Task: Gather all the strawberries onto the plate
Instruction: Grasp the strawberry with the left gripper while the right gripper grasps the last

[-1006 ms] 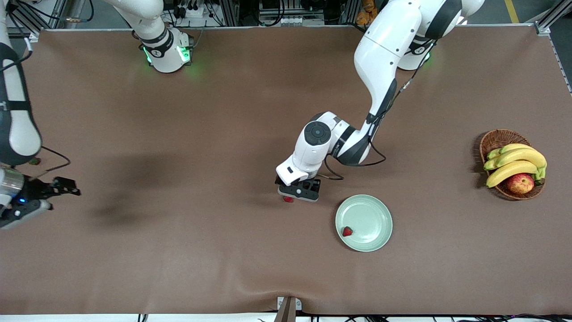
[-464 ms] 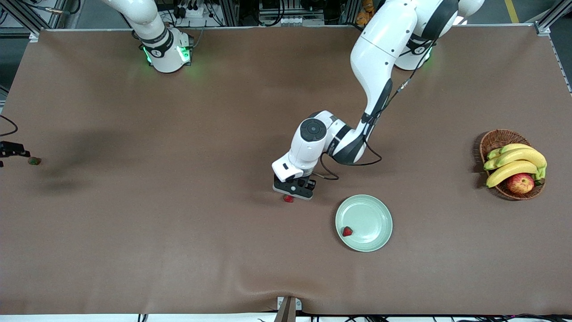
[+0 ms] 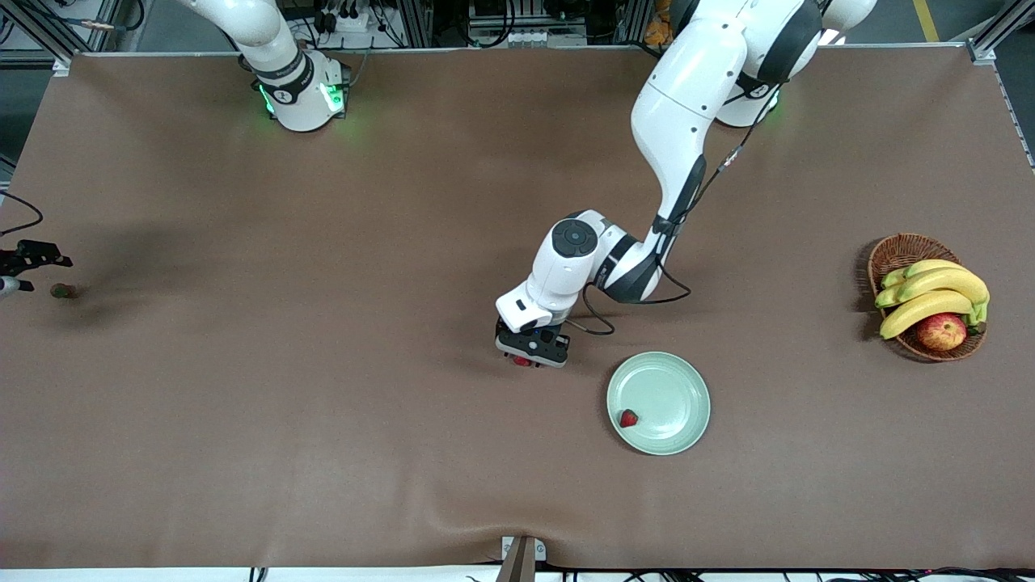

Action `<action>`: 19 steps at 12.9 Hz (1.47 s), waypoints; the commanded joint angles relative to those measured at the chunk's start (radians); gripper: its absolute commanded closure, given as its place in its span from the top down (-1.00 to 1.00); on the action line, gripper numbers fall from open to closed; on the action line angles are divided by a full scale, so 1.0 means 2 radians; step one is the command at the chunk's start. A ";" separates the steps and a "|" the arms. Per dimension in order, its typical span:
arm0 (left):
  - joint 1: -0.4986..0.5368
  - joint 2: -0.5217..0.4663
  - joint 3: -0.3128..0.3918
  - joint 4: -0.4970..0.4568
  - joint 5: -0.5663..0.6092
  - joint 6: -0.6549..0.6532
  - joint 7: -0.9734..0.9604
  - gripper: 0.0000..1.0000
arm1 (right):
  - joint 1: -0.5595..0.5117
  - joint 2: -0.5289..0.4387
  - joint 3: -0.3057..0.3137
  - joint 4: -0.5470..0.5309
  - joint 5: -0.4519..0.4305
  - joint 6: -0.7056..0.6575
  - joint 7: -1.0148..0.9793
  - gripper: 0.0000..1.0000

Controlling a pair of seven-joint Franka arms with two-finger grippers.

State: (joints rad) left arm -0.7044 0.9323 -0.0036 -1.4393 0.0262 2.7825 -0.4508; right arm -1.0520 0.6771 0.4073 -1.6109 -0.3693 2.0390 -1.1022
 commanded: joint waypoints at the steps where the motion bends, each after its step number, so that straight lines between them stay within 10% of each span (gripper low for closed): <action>1: -0.001 0.003 0.003 0.006 0.011 0.008 0.001 0.13 | -0.022 0.011 0.007 -0.013 -0.023 0.075 -0.078 1.00; 10: -0.003 0.006 0.003 0.006 0.011 0.008 0.002 -0.04 | -0.047 0.050 0.002 -0.013 -0.022 0.139 -0.174 1.00; 13: -0.003 0.005 0.003 0.006 0.012 0.008 0.002 -0.63 | -0.046 0.064 0.002 -0.013 -0.022 0.157 -0.181 1.00; 16: 0.005 -0.005 0.003 0.006 0.014 0.008 0.004 -0.74 | -0.046 0.066 0.001 -0.012 -0.022 0.157 -0.184 1.00; 19: 0.028 -0.020 0.003 0.003 0.014 -0.007 0.018 -0.77 | -0.046 0.066 0.002 -0.012 -0.021 0.153 -0.181 -0.47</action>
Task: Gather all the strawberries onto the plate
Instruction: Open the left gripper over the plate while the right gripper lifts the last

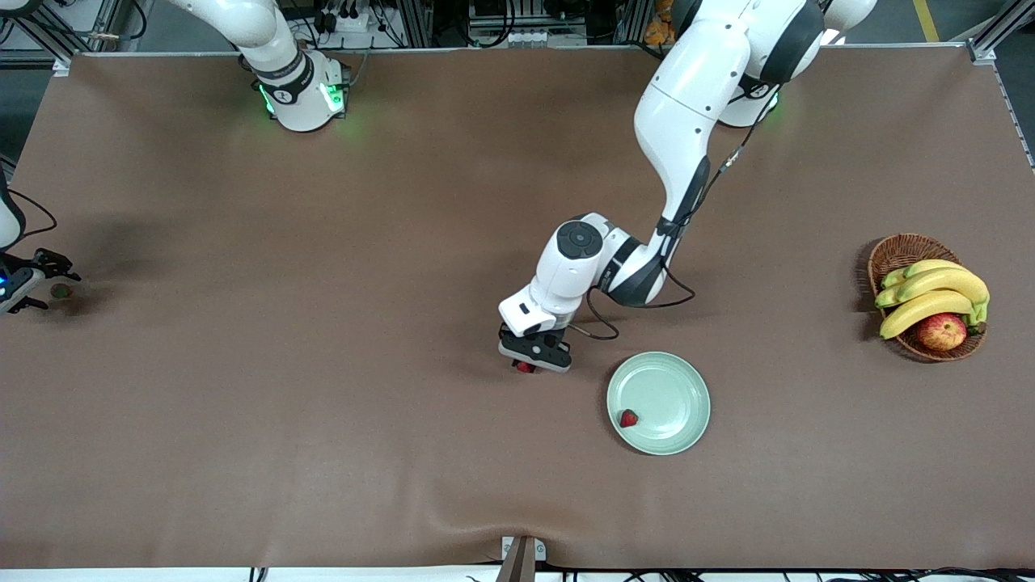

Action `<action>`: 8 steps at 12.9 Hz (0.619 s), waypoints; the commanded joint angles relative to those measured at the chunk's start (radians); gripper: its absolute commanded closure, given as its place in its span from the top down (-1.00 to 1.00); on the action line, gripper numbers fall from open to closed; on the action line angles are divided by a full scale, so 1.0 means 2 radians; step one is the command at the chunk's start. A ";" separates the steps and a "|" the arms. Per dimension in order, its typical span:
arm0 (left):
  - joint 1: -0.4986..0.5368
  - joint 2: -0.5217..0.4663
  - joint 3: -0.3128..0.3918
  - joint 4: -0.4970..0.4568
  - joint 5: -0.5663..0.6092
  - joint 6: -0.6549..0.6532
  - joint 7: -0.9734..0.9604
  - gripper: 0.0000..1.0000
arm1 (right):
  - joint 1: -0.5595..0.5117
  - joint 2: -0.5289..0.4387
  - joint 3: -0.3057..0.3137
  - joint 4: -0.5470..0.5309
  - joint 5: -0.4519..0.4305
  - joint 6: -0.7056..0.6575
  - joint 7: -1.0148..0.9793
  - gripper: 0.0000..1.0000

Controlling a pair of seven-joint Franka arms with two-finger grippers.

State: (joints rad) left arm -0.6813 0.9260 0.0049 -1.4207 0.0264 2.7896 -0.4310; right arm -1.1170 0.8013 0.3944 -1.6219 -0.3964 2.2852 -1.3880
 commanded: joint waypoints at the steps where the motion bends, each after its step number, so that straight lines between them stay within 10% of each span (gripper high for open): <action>1: 0.025 -0.020 -0.002 -0.006 0.014 -0.022 0.017 -0.77 | -0.014 0.004 0.008 -0.006 -0.007 0.029 -0.038 -0.73; 8: 0.133 -0.075 -0.014 -0.009 0.011 -0.121 0.160 -0.74 | -0.007 -0.006 0.040 0.006 0.019 -0.024 -0.030 -1.00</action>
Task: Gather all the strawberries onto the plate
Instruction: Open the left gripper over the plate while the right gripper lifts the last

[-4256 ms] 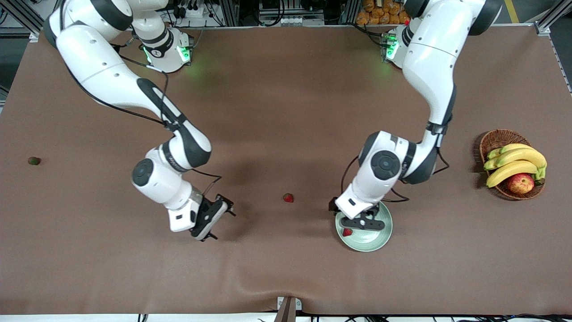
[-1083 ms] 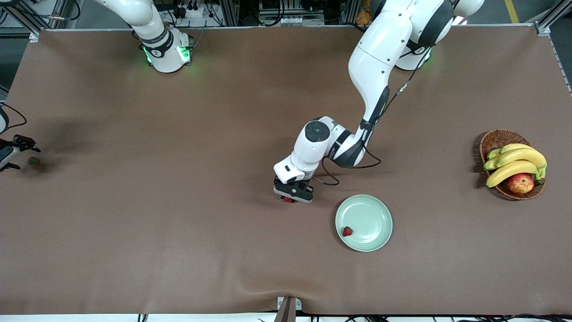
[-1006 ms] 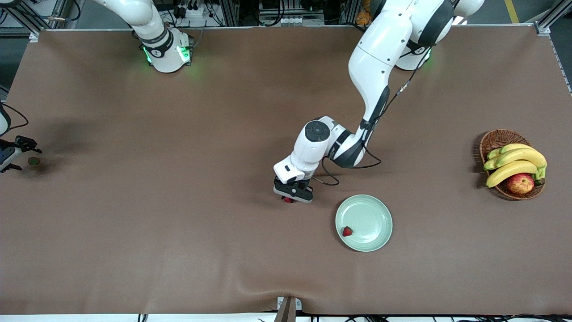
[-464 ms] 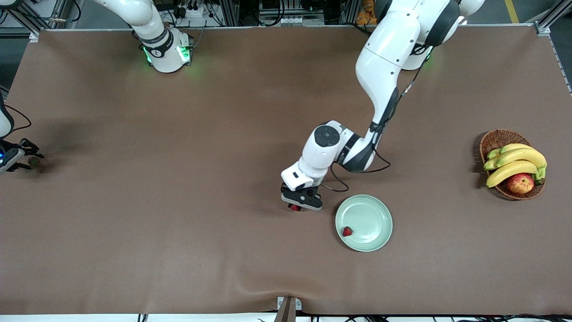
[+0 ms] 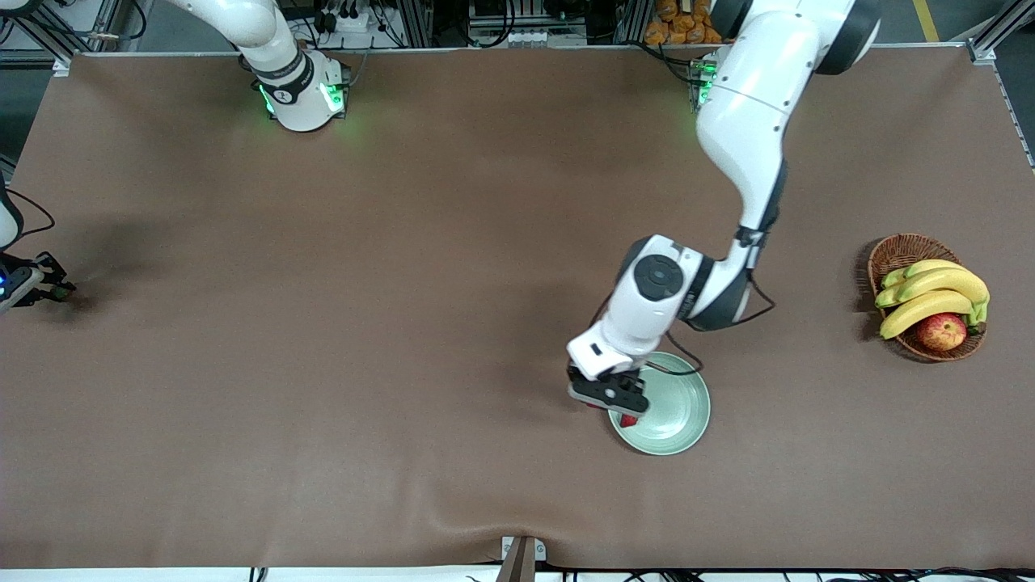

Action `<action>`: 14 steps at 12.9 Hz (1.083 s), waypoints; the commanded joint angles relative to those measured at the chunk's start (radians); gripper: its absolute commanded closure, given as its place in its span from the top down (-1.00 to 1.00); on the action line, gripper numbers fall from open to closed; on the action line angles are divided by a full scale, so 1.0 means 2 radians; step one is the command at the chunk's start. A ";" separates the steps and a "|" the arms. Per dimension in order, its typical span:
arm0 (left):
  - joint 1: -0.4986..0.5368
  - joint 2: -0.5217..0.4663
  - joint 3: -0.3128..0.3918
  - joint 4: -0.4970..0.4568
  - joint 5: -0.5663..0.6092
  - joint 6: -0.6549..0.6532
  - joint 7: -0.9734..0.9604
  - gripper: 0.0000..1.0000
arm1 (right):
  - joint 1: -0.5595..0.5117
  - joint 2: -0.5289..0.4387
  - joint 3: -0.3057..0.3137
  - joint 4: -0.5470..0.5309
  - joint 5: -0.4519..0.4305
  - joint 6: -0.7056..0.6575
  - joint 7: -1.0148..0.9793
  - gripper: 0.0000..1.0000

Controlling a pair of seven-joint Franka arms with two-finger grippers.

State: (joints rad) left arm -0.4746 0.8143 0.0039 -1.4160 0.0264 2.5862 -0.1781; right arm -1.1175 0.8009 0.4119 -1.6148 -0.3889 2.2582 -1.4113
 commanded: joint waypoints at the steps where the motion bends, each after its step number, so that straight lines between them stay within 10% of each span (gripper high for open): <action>1: 0.051 -0.018 -0.023 -0.011 0.010 -0.019 0.057 -0.72 | -0.007 -0.005 0.053 0.007 0.022 -0.011 -0.018 -1.00; 7: 0.099 -0.011 -0.027 -0.021 0.008 -0.019 0.103 -0.26 | 0.088 -0.004 0.135 0.026 0.047 -0.005 0.009 -1.00; 9: 0.103 -0.012 -0.027 -0.024 0.005 -0.018 0.099 0.99 | 0.147 -0.004 0.136 0.027 0.047 -0.004 0.026 -1.00; 14: 0.104 -0.016 -0.027 -0.026 0.005 -0.019 0.101 1.00 | 0.331 -0.002 0.129 0.047 0.045 -0.003 0.057 -1.00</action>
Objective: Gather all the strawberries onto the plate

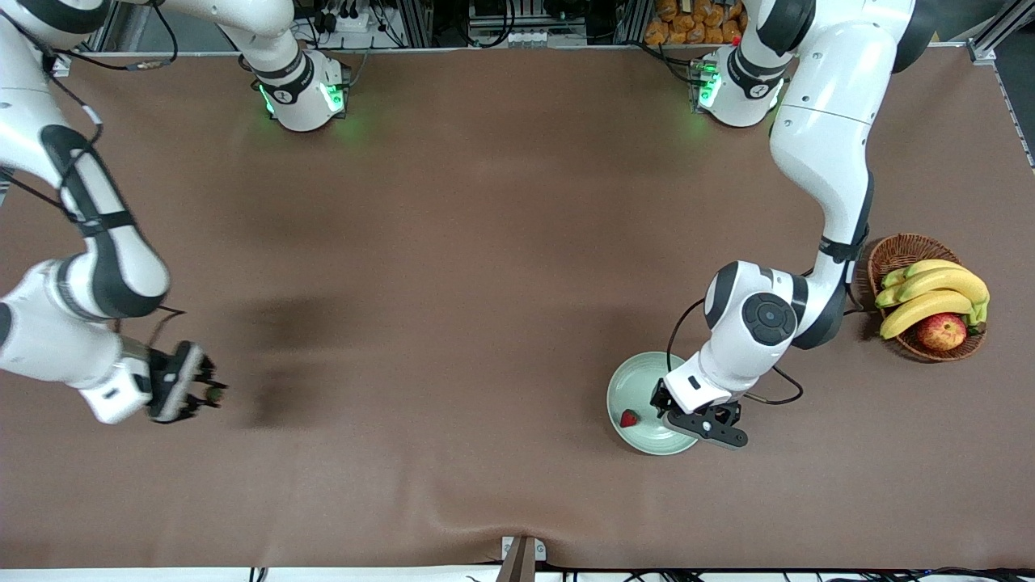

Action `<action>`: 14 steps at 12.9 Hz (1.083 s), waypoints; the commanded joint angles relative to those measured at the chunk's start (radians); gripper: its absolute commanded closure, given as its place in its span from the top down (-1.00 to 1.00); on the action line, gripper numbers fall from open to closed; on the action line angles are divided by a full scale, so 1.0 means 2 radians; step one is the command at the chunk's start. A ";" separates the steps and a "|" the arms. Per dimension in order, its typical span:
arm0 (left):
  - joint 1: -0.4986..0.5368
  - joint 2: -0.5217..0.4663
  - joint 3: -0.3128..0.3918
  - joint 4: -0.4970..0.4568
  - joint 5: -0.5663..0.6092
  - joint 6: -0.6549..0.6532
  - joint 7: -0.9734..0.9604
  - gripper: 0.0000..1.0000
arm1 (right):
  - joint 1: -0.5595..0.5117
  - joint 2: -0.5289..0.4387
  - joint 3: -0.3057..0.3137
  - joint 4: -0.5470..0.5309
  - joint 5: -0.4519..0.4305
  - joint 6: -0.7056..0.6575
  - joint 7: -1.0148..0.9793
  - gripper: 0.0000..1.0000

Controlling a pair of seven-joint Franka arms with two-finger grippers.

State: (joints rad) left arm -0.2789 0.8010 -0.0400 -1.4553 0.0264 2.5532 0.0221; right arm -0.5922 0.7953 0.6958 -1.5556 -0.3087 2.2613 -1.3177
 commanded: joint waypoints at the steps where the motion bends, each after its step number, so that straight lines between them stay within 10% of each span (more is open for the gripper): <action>1: 0.008 -0.012 -0.005 -0.007 0.005 -0.003 0.000 1.00 | 0.105 0.002 -0.023 0.024 0.004 -0.002 0.041 -1.00; 8: 0.008 -0.016 -0.012 -0.009 0.004 -0.013 -0.007 1.00 | 0.328 0.011 -0.088 0.024 0.006 0.112 0.261 -1.00; 14: 0.006 -0.017 -0.014 -0.009 0.004 -0.025 -0.017 1.00 | 0.413 0.081 -0.110 0.035 0.004 0.225 0.389 -1.00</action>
State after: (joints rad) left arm -0.2721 0.7917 -0.0583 -1.4545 0.0264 2.5224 0.0041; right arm 0.1839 0.9027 0.4991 -1.5312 -0.3035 2.6639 -0.6148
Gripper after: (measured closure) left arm 0.000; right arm 0.674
